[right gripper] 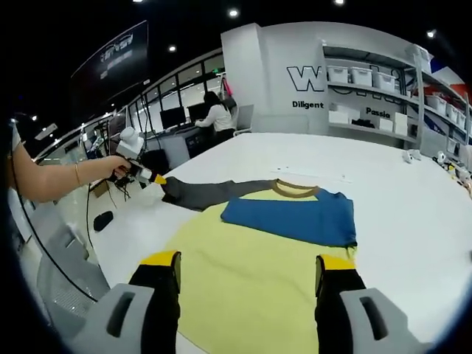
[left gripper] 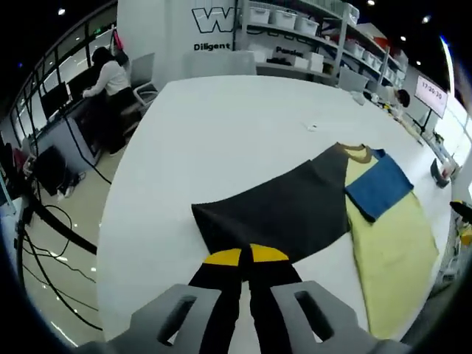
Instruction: Fold the garment on the visible template until the final outline fits inside the template.
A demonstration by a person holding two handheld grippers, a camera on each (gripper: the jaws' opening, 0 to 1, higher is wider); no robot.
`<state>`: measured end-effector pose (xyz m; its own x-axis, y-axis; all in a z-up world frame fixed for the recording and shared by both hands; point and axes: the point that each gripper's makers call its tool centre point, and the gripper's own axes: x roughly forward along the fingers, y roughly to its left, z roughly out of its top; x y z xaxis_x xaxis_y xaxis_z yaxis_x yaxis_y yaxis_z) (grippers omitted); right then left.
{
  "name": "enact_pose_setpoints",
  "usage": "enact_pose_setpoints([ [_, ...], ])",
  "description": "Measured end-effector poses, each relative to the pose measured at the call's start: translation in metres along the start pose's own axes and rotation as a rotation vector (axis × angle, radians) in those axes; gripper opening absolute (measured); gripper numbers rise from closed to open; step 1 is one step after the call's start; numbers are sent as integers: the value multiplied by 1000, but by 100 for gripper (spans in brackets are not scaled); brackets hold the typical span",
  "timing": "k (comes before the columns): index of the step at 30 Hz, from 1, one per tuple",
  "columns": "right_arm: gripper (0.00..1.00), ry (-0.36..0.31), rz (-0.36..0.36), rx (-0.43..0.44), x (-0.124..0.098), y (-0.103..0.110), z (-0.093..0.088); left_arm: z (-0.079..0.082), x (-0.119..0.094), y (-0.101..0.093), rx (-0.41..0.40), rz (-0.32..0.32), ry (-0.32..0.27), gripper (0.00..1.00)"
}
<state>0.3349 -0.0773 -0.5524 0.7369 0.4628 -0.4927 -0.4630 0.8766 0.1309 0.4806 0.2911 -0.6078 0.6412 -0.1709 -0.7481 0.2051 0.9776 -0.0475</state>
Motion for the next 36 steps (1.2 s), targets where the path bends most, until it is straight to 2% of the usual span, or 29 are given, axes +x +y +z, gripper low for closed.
enact_pose_setpoints([
  [9, 72, -7, 5, -8, 2, 1, 2, 20, -13, -49, 107, -102, -6, 3],
  [11, 72, -11, 8, -4, 2, 2, 2, 24, -15, -59, 113, -126, 6, 3],
  [16, 72, -22, 24, 3, 6, 7, 6, 40, -19, -85, 146, -186, -14, 3],
  [21, 72, -49, 46, -8, 15, 15, 20, 54, -21, -117, 192, -246, -25, 3],
  [28, 71, -82, 76, -19, 25, 26, 37, 60, -17, -137, 205, -287, -28, 3],
  [31, 69, -113, 91, -36, 36, 33, 47, 62, -17, -152, 203, -315, -25, 3],
  [35, 67, -145, 130, -42, 51, 50, 61, 63, -15, -164, 212, -331, -26, 3],
  [36, 66, -153, 138, -45, 56, 55, 64, 64, -14, -173, 230, -342, -29, 3],
])
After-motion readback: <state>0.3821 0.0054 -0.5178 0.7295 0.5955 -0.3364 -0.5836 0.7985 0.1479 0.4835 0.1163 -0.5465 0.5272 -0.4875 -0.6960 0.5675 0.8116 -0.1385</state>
